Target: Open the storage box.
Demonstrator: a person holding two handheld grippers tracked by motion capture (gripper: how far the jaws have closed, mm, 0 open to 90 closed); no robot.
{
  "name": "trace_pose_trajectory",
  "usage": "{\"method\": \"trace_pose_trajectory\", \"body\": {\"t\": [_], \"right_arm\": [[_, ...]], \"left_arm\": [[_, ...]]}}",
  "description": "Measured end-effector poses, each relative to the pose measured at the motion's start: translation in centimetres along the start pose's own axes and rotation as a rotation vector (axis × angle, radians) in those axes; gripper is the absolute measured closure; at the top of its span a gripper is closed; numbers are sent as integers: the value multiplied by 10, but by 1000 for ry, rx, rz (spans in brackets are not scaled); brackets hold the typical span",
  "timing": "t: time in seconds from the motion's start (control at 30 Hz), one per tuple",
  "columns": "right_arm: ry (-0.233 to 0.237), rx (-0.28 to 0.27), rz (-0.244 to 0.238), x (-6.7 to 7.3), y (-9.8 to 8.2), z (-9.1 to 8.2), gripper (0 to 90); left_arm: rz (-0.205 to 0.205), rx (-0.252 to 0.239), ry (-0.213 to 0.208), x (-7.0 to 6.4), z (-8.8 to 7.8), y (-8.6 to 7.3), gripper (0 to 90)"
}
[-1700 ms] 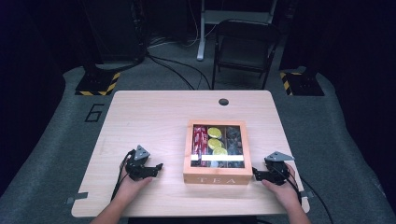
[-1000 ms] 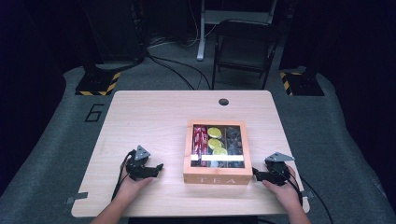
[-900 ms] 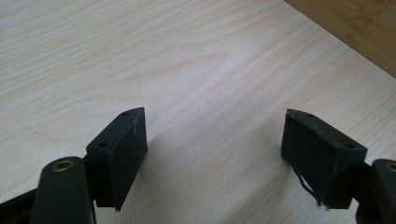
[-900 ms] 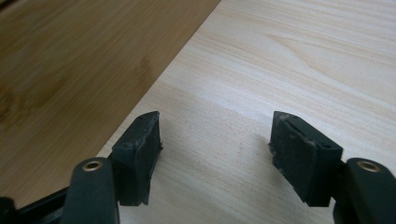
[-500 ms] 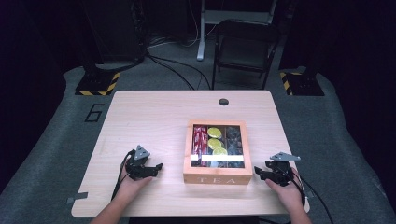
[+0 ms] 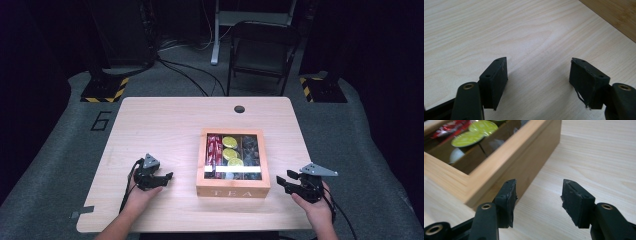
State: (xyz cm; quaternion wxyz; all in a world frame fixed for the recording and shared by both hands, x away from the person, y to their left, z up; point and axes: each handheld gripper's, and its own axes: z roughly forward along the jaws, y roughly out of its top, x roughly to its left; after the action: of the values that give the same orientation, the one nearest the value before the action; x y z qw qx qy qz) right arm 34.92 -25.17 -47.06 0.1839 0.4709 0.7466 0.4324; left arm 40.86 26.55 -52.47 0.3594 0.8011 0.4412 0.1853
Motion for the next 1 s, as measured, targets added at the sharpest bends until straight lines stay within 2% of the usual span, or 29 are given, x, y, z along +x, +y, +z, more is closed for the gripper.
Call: {"method": "trace_pose_trajectory", "body": {"t": [0.03,0.13,0.2,0.23,0.27,0.37,0.4,0.47,0.57,0.67,0.73,0.8,0.83,0.9,1.0], "right_arm": [[8,-5,-13,4,3,-3,450],[20,-31,-34,9,7,-7,445],[27,-31,-36,12,8,-8,439],[50,-36,-52,16,10,-10,425],[60,-42,-52,19,10,-10,416],[87,-53,-78,27,12,-9,385],[96,-53,-81,29,13,-8,376],[114,-56,-83,33,13,-6,352],[128,-47,-98,37,12,-3,331],[138,-38,-97,38,11,-1,324],[157,-24,-126,41,9,3,319],[164,-21,-125,43,8,4,316],[167,-6,-161,46,7,7,313],[165,10,-186,50,5,10,294],[153,13,-196,50,4,12,284]], "left_arm": [[-5,16,-1,1,-1,2,330],[-12,16,-1,2,-1,2,332],[-9,23,-1,2,-1,2,332],[-17,15,2,1,-2,3,332],[-6,22,1,1,-3,4,332],[-8,3,7,0,-3,4,332],[7,20,6,0,-4,5,332],[15,19,8,0,-4,5,330],[13,15,7,-1,-4,6,328],[27,16,11,-1,-4,6,324],[17,17,5,-1,-5,7,324],[21,18,7,-1,-5,8,324],[18,17,7,0,-6,8,324],[16,13,8,0,-6,8,324],[12,14,6,0,-6,8,324]]}}
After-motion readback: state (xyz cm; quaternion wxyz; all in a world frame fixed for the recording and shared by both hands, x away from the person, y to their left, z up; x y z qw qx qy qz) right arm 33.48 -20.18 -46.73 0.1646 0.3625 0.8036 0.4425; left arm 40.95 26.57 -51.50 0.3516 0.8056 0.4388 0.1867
